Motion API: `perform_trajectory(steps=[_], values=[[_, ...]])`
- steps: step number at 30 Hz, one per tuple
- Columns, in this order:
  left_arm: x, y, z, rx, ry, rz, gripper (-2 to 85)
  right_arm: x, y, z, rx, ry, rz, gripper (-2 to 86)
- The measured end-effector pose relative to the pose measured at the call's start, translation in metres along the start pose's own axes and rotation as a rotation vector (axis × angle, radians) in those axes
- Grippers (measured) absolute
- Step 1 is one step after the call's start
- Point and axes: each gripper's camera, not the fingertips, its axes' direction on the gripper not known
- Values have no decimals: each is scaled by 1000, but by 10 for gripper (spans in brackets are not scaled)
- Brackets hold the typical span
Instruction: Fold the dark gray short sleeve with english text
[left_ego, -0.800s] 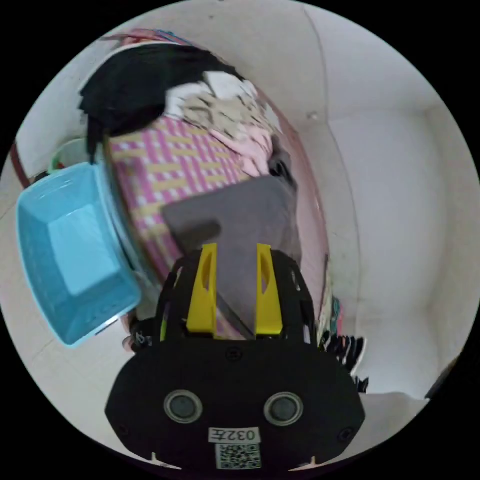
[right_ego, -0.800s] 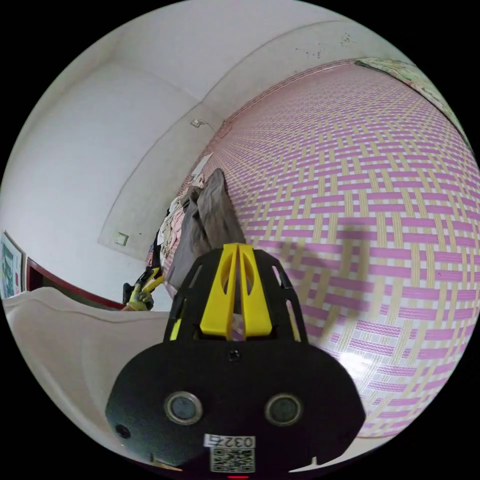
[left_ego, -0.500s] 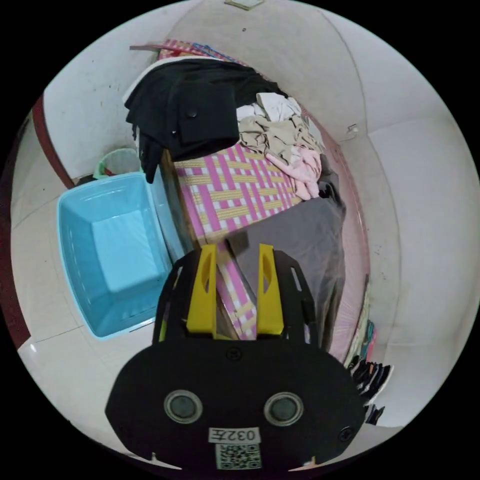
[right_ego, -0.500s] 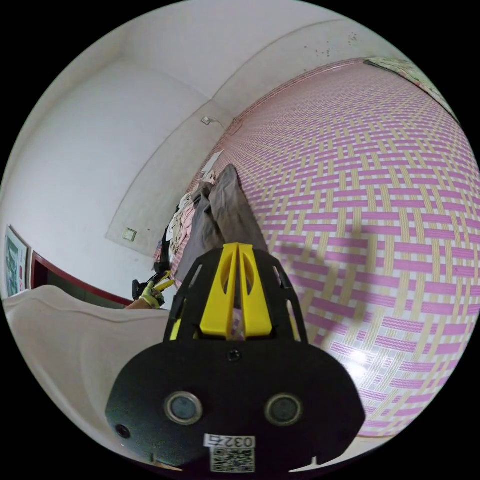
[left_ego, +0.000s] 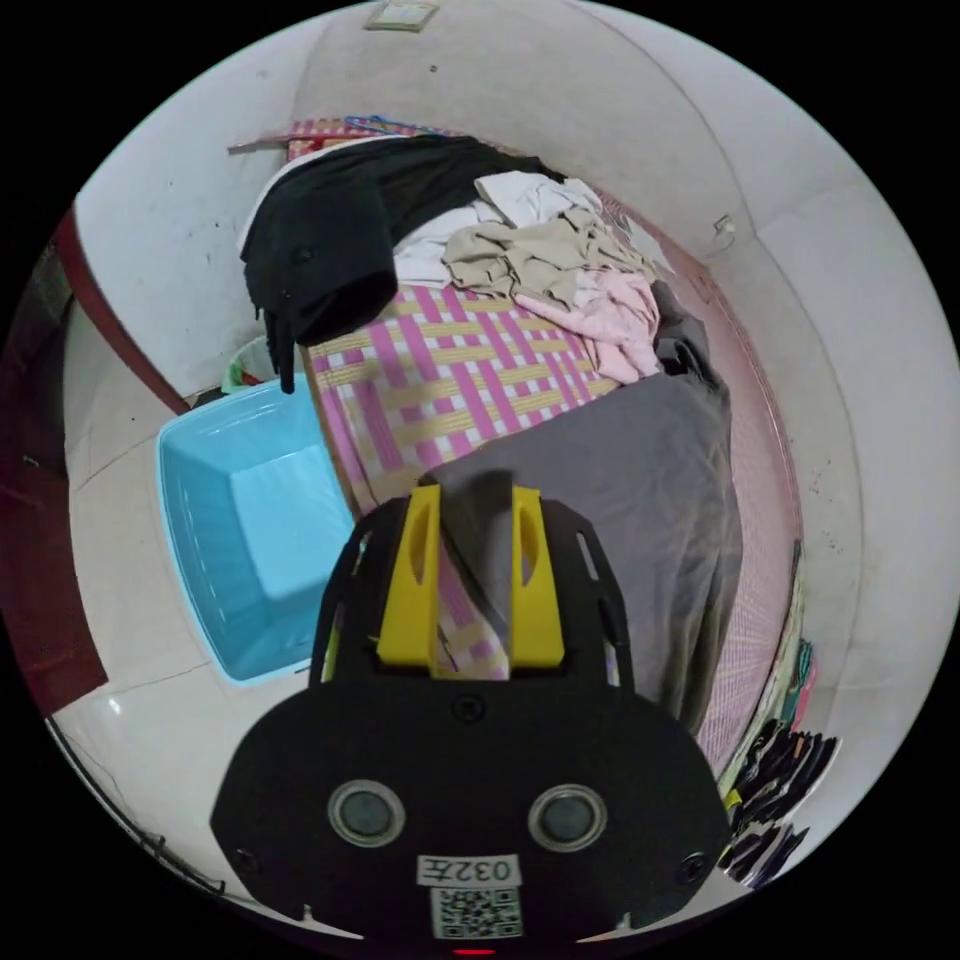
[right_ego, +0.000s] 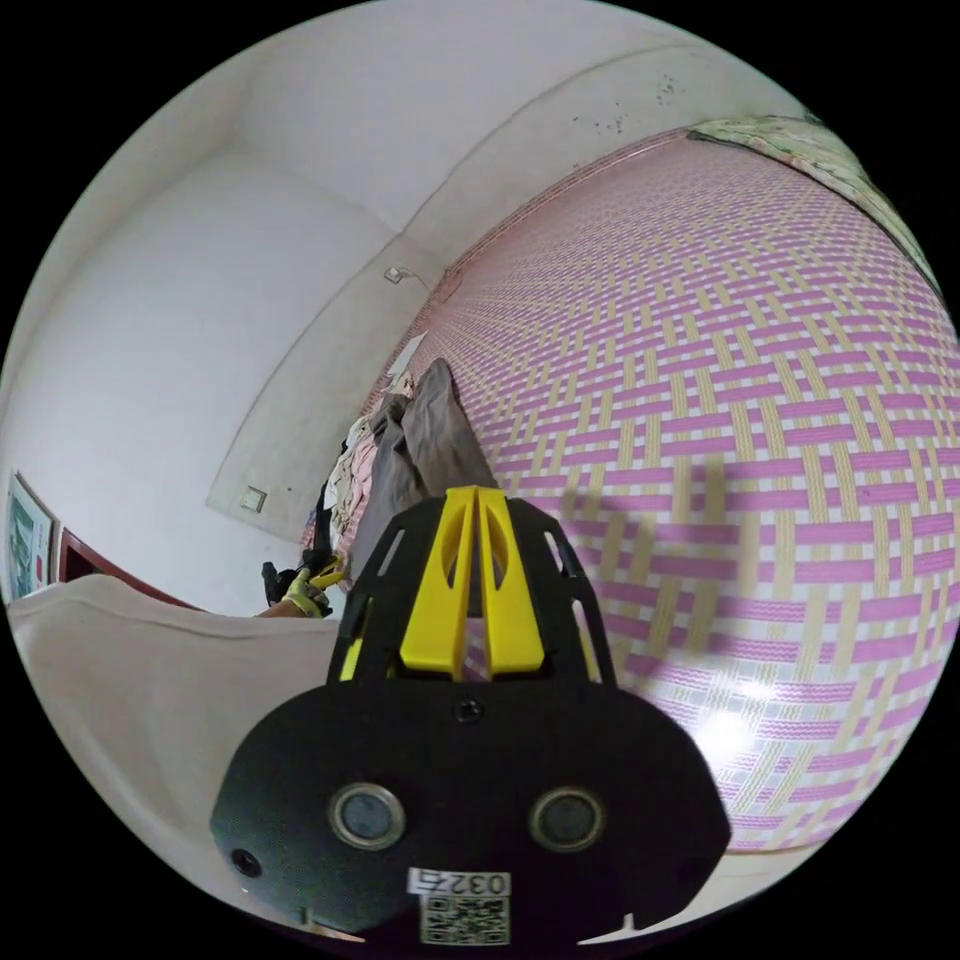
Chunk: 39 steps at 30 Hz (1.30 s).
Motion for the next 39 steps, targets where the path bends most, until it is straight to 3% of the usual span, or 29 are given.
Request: perform_trajectory(steps=[6,9,10,12,15,17,19,21,22,23,26,30,35,39], values=[[31,-18,19,-89,18,16,2,13,7,-4,1,14,41,-10],[31,-30,18,-25,277,-238,-6,15,8,-7,15,20,56,-10],[47,-33,15,48,438,-303,-7,15,8,-9,25,29,59,-10],[109,-45,15,71,596,-242,-8,17,7,-13,39,41,69,-10],[282,-33,2,-34,772,154,-9,21,5,-21,70,57,93,-10],[425,45,-21,-181,949,532,-9,22,2,-33,116,85,101,-10],[506,131,-39,-316,1013,764,-9,23,1,-45,162,109,114,-10],[563,219,-53,-490,1196,1009,-9,27,2,-59,214,131,143,-10],[595,283,-61,-701,1392,1177,-9,31,4,-68,246,149,168,-10],[621,347,-66,-936,1450,1324,-9,35,7,-76,271,170,194,-10],[643,446,-59,-1179,1304,1598,-9,49,16,-94,311,250,271,-10],[629,434,-24,-1132,1198,1638,-7,69,36,-113,355,288,372,-10],[550,305,76,-969,815,1235,14,90,39,-105,294,263,418,-3],[458,239,102,-858,565,1005,54,100,2,-78,196,196,393,33]])
